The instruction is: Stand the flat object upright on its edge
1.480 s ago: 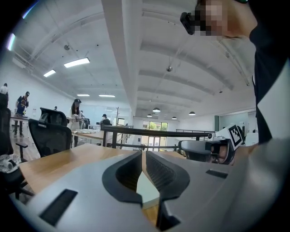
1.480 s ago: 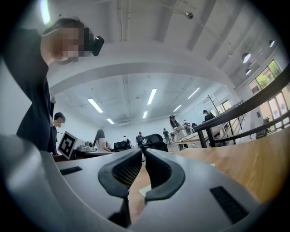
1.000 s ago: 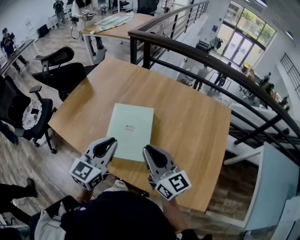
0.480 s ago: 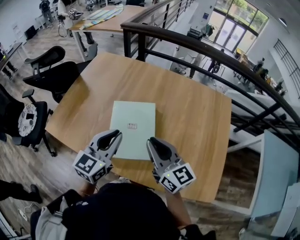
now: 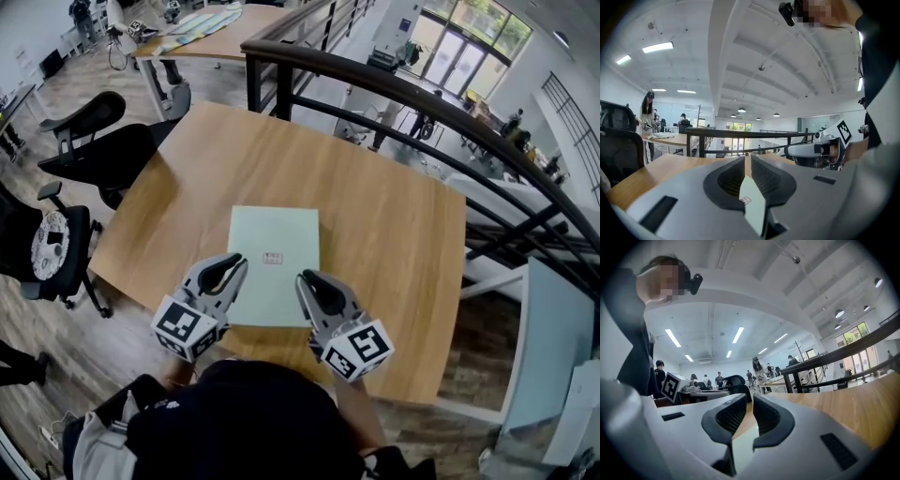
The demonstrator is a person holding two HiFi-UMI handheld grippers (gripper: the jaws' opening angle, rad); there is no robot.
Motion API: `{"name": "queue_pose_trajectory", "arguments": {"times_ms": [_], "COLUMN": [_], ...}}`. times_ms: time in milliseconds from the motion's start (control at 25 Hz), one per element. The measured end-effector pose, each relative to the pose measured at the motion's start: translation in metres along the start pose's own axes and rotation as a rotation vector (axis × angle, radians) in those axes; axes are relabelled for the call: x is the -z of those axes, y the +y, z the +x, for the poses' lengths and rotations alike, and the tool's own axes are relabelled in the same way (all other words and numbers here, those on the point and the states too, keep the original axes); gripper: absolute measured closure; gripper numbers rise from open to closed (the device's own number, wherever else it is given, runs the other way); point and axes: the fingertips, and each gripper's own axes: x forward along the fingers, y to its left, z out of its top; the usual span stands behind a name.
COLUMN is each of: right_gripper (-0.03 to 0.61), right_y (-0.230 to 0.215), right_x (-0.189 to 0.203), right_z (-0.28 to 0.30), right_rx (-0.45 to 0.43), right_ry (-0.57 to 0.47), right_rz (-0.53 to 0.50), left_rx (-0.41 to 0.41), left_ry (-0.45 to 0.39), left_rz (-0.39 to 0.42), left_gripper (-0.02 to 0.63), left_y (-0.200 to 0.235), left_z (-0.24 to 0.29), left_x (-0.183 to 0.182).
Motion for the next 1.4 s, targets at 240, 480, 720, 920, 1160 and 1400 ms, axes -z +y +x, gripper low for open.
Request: {"name": "queue_pose_trajectory", "arguments": {"times_ms": [240,480,720,920,1160,1400], "right_gripper": [0.545,0.545,0.545,0.543,0.411,0.410], "right_y": [-0.008,-0.025,-0.050,-0.068,-0.082,-0.101], "right_x": [0.007,0.007,0.017,0.026,0.042,0.055], "right_z": [0.023,0.040,0.059,0.072,0.085,0.096], "right_rx": [0.020,0.051,0.086,0.082,0.095,0.154], "right_ry": [0.028,0.046,0.088,0.134,0.180,0.206], "right_rz": [0.003,0.005,0.033,0.033,0.042,0.066], "left_rx": [0.007,0.046,0.063,0.047,0.033,0.019], "left_ry": [0.028,0.023,0.020,0.057,0.086,0.130], "left_rz": [0.034,0.021,-0.027,-0.104,-0.135,-0.187], "left_gripper": [0.583,0.583,0.583,0.583,0.578,0.517], "left_y": [0.022,0.037,0.063,0.085,0.099,0.116], "left_z": [0.010,0.030,0.050,0.059,0.069,0.076], "left_x": [0.006,0.005,0.011,0.032,0.047,0.068]}}
